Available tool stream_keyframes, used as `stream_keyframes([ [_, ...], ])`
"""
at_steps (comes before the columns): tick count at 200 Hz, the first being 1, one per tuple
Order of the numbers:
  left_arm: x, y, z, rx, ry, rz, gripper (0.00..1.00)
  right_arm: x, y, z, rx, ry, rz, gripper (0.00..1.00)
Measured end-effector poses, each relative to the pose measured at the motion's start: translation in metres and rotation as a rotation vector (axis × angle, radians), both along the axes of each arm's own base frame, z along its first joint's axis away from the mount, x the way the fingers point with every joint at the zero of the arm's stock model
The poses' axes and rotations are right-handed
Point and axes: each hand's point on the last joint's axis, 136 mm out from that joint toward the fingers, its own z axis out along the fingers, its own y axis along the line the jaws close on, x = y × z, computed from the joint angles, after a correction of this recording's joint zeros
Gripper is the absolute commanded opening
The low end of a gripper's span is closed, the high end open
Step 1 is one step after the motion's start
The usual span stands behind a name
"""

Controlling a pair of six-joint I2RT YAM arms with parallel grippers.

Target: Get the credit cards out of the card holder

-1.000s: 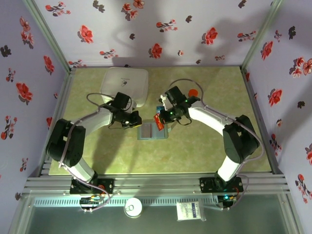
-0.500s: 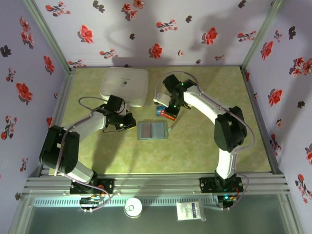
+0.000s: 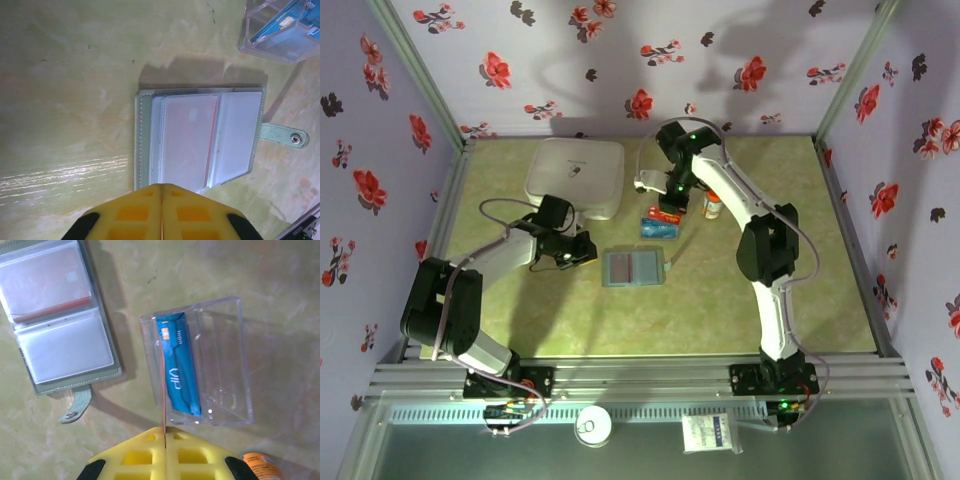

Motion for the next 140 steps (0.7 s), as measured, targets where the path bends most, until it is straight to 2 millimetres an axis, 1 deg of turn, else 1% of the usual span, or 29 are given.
stream_keyframes([
  [25,0.000,0.002,-0.001,0.002,0.002,0.005,0.07,0.014,0.000,-0.002,0.006,-0.011,0.003,0.00],
  [59,-0.006,0.009,-0.003,0.015,0.012,0.014,0.07,0.029,0.000,-0.011,0.009,-0.020,0.006,0.00],
  [83,-0.008,0.012,-0.005,0.021,0.022,0.020,0.07,0.034,0.002,-0.018,0.007,-0.023,0.018,0.00],
  [107,-0.008,0.012,-0.005,0.022,0.023,0.021,0.07,0.041,0.006,-0.022,0.013,-0.038,0.033,0.00],
  [140,-0.008,0.013,-0.006,0.022,0.025,0.022,0.06,0.045,0.009,-0.026,0.021,-0.044,0.047,0.00],
])
